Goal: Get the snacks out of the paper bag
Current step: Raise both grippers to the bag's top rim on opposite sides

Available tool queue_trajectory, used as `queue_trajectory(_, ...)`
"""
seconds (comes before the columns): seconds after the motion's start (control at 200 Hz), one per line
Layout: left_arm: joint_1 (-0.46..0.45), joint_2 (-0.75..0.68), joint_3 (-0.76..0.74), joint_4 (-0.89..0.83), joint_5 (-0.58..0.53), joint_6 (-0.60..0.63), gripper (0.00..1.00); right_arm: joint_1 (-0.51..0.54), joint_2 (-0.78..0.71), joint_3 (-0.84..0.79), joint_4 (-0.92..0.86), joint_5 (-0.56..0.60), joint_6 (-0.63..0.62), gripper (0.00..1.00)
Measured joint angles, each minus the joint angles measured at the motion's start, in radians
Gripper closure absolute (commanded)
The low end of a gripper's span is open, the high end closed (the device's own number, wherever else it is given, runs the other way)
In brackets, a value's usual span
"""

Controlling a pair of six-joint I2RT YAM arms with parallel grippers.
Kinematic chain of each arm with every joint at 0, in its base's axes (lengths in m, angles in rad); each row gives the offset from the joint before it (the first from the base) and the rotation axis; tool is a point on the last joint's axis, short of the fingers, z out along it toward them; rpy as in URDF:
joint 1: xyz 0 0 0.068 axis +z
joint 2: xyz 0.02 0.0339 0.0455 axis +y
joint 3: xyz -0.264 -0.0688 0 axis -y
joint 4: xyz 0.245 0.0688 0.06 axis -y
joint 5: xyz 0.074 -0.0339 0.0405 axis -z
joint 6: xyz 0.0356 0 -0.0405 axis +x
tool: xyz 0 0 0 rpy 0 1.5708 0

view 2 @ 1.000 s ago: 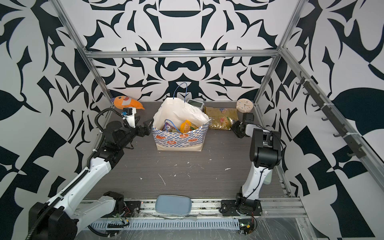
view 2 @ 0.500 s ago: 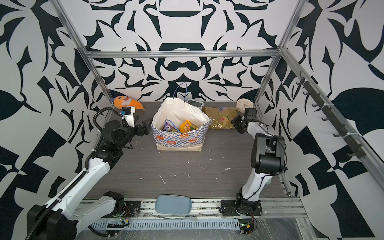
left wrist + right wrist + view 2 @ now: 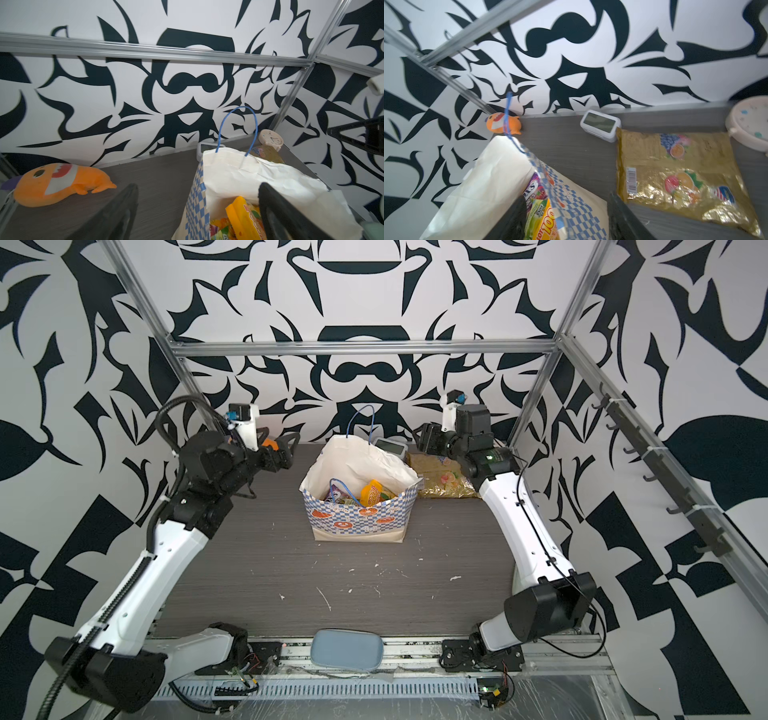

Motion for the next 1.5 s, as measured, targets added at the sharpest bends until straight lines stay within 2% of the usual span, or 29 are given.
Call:
queue_trajectory(0.17, 0.0, 0.178, 0.149, -0.148, 0.084, 0.027, 0.03, 0.057, 0.067, 0.084, -0.129, 0.048, -0.109, 0.26)
queue_trajectory(0.5, -0.007, 0.361, 0.221, -0.296, 0.14, 0.084, 0.01, 0.108, 0.203, 0.097, -0.263, 0.118, -0.247, 0.25)
queue_trajectory(0.845, -0.029, 0.52, 0.342, -0.328, 0.13, 0.132, 0.14, 0.143, 0.309, 0.214, -0.291, 0.137, -0.34, 0.26)
queue_trajectory(0.88, -0.03, 0.536, 0.35, -0.33, 0.128, 0.134, 0.23, 0.146, 0.323, 0.228, -0.293, 0.137, -0.351, 0.26)
queue_trajectory(0.945, -0.031, 0.562, 0.365, -0.341, 0.126, 0.146, 0.28, 0.156, 0.354, 0.262, -0.306, 0.137, -0.373, 0.29)
queue_trajectory(1.0, -0.031, 0.581, 0.381, -0.352, 0.123, 0.159, 0.44, 0.164, 0.383, 0.296, -0.319, 0.137, -0.392, 0.32)
queue_trajectory(1.115, -0.031, 0.598, 0.399, -0.364, 0.116, 0.179, 0.62, 0.179, 0.441, 0.355, -0.34, 0.134, -0.423, 0.37)
queue_trajectory(1.175, -0.031, 0.597, 0.399, -0.369, 0.109, 0.195, 0.65, 0.187, 0.468, 0.378, -0.349, 0.132, -0.433, 0.39)
queue_trajectory(1.37, -0.031, 0.595, 0.398, -0.385, 0.075, 0.225, 0.85, 0.203, 0.526, 0.42, -0.369, 0.117, -0.441, 0.46)
queue_trajectory(1.5, -0.031, 0.584, 0.389, -0.385, 0.032, 0.244, 0.98, 0.208, 0.541, 0.443, -0.371, 0.104, -0.436, 0.47)
